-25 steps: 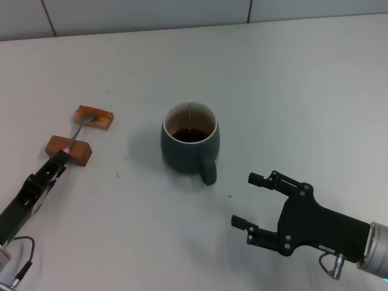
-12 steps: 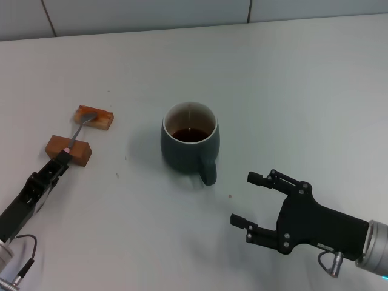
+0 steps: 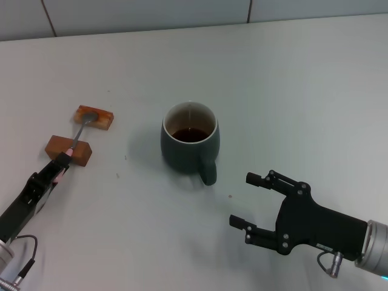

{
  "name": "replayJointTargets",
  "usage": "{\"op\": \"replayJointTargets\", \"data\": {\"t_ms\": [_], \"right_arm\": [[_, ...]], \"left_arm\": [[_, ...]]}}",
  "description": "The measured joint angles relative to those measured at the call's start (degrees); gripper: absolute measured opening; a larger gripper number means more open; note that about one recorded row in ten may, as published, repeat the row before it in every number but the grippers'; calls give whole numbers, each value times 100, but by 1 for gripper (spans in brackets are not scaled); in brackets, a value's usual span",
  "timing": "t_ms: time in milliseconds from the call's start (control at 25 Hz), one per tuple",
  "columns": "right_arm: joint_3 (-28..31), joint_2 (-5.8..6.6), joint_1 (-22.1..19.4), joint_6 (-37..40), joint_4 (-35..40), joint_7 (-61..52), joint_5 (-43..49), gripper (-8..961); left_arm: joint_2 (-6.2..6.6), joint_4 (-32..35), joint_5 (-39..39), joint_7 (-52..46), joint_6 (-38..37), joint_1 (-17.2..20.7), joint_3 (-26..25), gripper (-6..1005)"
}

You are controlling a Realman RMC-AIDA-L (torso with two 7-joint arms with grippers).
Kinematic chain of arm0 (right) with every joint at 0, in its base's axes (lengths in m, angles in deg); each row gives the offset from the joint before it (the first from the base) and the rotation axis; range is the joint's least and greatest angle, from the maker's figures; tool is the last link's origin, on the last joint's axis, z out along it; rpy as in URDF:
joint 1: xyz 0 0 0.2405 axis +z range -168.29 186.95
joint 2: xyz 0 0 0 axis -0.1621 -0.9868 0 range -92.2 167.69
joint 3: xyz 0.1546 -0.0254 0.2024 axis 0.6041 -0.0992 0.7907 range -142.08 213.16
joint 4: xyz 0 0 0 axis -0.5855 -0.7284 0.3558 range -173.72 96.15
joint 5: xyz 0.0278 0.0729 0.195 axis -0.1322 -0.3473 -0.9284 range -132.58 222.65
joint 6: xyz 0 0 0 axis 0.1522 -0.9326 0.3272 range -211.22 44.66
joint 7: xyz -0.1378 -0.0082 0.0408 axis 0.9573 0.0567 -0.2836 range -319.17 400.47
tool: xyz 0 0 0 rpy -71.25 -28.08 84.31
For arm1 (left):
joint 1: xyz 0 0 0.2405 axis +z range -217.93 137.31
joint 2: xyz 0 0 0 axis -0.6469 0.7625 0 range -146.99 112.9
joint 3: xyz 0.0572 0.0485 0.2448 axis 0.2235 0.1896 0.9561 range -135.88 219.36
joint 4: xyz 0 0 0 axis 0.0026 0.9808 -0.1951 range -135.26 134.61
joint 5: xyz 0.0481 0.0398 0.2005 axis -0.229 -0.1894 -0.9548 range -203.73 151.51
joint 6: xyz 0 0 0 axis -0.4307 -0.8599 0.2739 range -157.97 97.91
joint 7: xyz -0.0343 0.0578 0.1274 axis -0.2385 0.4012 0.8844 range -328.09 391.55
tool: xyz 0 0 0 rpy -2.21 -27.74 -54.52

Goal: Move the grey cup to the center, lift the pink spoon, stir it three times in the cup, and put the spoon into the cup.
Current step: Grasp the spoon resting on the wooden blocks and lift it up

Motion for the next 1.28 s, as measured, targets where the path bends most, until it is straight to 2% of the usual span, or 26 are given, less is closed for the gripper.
{"op": "replayJointTargets", "data": {"t_ms": [480,1080,1280], "right_arm": [[-61,0,5,2,-1,-38,13,786],[-77,4,-7,42,0,-72,22,787],[-79,8,-33,54,0,-74,22,787]], "left_arm": [[9,-14,-1,-49,7,-1,14,256],[5,-61,-9,-62,40,19,85,202],[14,-42,-18,-75,-5,-7,153,132]]}}
